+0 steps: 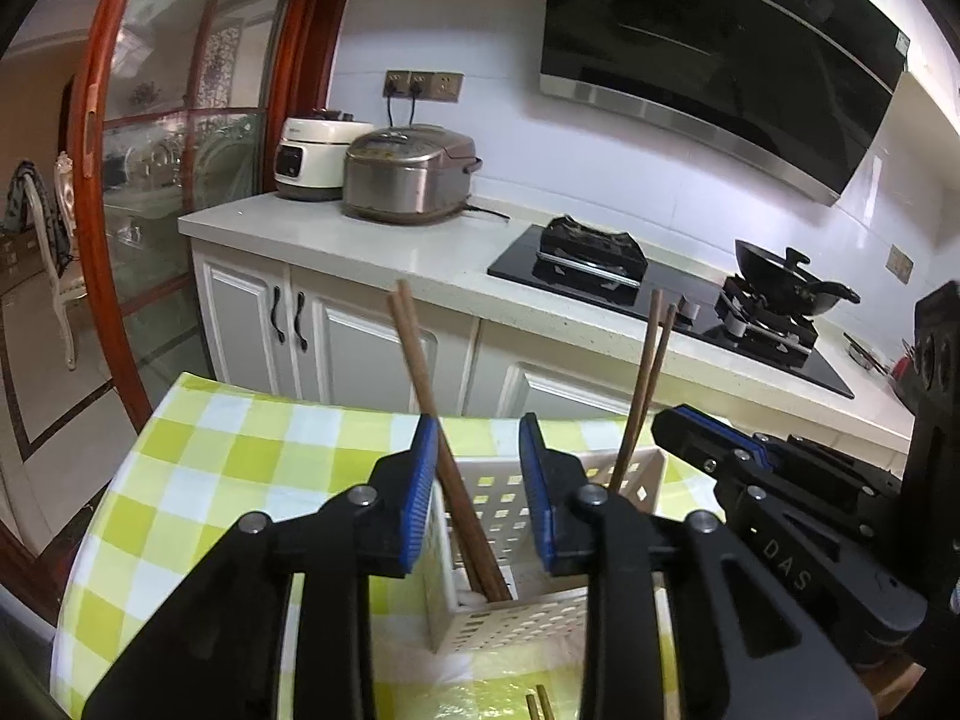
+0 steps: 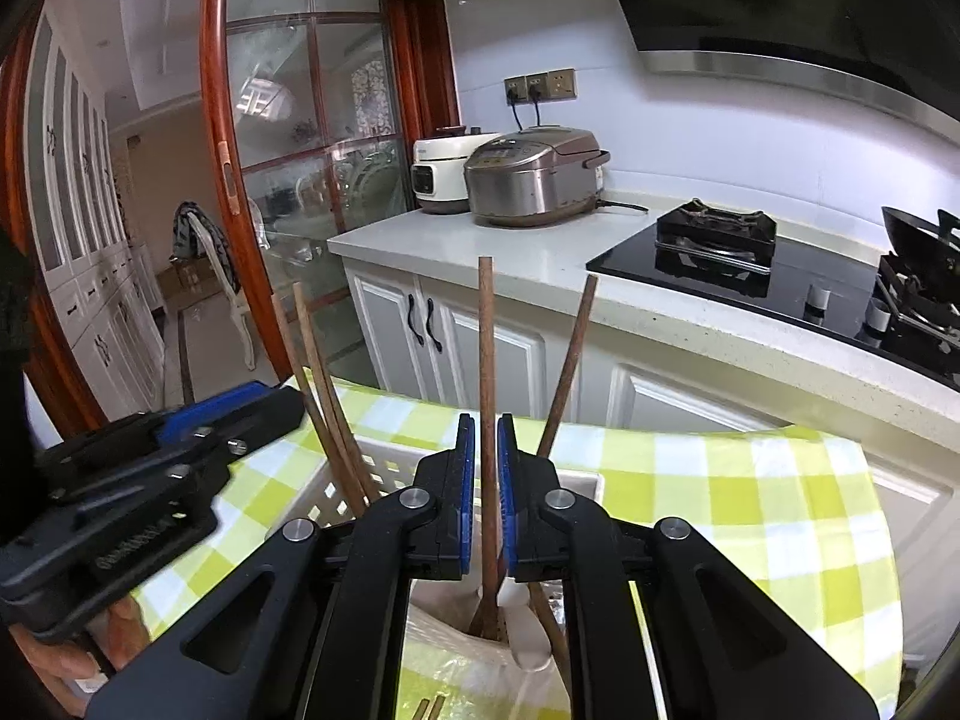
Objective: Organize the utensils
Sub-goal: 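Open both grippers to release the chopsticks in the caddy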
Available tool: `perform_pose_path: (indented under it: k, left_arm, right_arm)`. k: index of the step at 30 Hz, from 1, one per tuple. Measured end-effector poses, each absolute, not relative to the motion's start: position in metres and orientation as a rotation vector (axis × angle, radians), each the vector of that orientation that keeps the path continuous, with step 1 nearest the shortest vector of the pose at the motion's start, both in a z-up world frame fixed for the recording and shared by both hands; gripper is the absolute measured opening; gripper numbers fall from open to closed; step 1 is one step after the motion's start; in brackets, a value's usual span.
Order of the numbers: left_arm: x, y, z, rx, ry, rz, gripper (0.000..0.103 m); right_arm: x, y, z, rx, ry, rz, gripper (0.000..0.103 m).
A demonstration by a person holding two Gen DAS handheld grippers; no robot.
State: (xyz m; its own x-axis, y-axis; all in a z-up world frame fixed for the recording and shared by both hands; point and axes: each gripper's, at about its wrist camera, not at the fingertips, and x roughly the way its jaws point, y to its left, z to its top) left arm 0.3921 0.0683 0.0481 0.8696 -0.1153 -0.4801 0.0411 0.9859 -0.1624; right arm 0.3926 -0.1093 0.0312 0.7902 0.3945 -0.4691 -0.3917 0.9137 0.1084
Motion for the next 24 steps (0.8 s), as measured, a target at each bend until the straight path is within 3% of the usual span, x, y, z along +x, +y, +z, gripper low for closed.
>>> perform_pose_path:
  k: [3,11,15,18,24]
  left_arm:
    - [0.381,0.072,0.053,-0.146,0.488,-0.061,0.041]
    - [0.333,0.075,0.065,-0.142,0.430,-0.019,0.054]
    - [0.297,0.070,0.071,-0.130,0.371,0.007,0.075]
    - [0.270,0.064,0.072,-0.111,0.333,0.028,0.084]
    - [0.228,0.050,0.061,-0.070,0.323,0.037,0.093]
  right_arm:
    - [0.384,-0.113,0.034,0.015,0.497,0.415,0.027]
    - [0.340,-0.130,0.056,0.038,0.415,0.432,0.027]
    - [0.305,-0.143,0.061,0.064,0.380,0.447,0.027]
    - [0.283,-0.152,0.056,0.076,0.370,0.444,0.027]
    - [0.250,-0.161,0.035,0.081,0.401,0.437,0.027]
